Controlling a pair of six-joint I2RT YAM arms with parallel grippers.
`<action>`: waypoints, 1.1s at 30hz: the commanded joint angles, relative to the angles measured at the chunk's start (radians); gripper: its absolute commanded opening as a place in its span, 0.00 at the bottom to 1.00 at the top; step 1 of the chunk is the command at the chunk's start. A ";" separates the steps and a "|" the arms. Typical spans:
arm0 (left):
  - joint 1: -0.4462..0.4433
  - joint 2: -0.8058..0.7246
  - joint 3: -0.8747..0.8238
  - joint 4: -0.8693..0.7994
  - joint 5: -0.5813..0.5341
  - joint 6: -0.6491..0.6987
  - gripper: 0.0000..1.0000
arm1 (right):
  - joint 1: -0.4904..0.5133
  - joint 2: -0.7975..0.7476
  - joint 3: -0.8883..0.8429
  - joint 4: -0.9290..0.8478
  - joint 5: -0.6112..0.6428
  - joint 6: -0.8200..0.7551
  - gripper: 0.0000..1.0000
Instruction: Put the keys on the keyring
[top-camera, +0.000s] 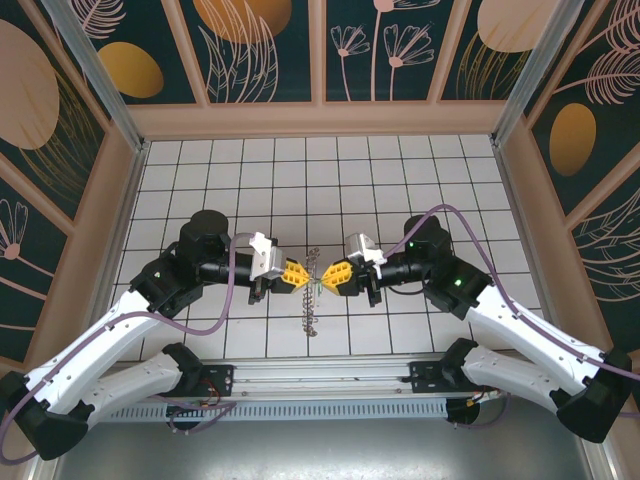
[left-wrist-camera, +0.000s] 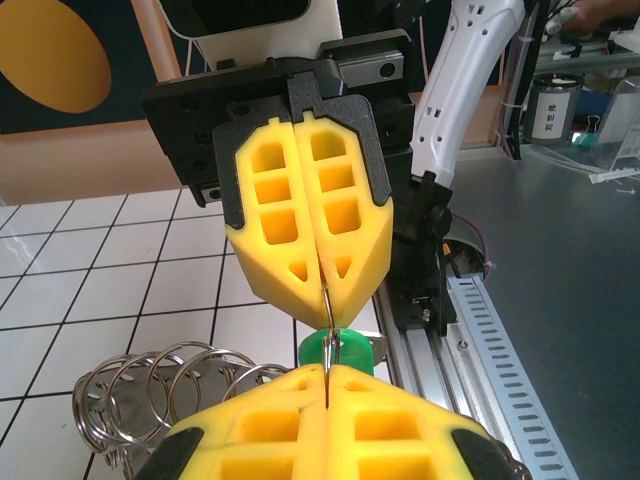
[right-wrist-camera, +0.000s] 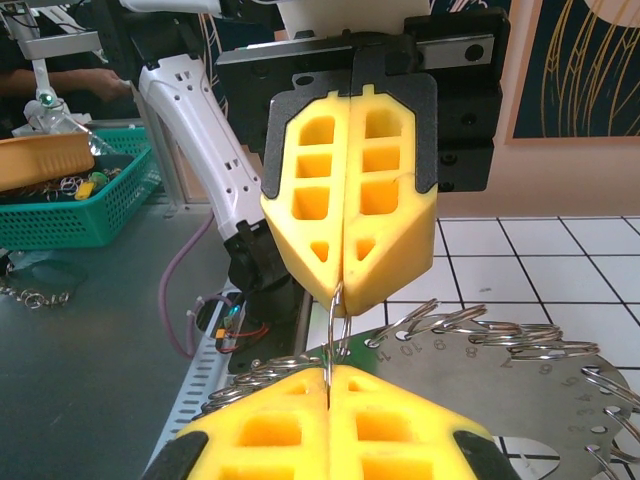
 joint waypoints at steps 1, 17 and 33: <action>0.003 -0.013 0.000 0.030 0.026 -0.002 0.00 | 0.015 0.010 0.032 0.006 -0.017 0.000 0.00; 0.003 -0.004 0.000 0.038 0.029 -0.010 0.00 | 0.019 0.006 0.026 0.030 -0.010 0.004 0.00; 0.003 -0.004 -0.008 0.032 0.026 -0.006 0.00 | 0.023 0.020 0.029 0.066 0.020 0.018 0.00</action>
